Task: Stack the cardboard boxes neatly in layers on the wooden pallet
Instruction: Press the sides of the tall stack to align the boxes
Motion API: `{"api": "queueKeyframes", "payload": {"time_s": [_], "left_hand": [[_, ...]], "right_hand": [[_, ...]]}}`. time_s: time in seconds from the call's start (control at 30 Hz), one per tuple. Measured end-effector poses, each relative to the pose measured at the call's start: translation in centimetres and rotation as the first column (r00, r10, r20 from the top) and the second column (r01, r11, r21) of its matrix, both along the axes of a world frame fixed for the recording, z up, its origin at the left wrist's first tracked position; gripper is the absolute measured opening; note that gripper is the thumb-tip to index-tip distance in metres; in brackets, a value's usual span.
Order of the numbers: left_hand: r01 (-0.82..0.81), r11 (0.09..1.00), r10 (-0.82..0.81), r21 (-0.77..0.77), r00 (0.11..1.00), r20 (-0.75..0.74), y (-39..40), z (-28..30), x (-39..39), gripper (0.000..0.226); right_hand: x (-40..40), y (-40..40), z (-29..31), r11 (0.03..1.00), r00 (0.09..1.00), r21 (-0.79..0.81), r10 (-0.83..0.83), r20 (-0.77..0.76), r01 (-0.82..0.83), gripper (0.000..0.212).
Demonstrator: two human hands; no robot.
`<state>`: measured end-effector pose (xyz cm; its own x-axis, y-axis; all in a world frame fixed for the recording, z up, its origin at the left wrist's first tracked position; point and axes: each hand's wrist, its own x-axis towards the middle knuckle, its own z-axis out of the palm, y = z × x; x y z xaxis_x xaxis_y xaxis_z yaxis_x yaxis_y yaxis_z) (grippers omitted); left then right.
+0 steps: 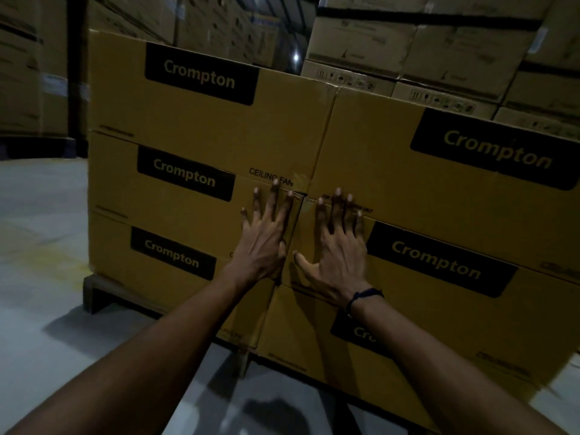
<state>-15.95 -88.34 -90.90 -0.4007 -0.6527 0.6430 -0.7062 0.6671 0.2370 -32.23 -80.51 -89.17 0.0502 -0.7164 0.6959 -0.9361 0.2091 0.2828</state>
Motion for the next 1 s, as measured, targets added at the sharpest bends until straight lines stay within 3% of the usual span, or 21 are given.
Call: {"api": "queueKeyframes", "payload": {"time_s": [1.0], "left_hand": [[0.033, 0.999, -0.032, -0.020, 0.999, 0.027, -0.7, -0.2, 0.5, 0.095]], "right_hand": [[1.6, 0.7, 0.7, 0.993, 0.996, 0.089, -0.080, 0.027, 0.077, 0.111]]}}
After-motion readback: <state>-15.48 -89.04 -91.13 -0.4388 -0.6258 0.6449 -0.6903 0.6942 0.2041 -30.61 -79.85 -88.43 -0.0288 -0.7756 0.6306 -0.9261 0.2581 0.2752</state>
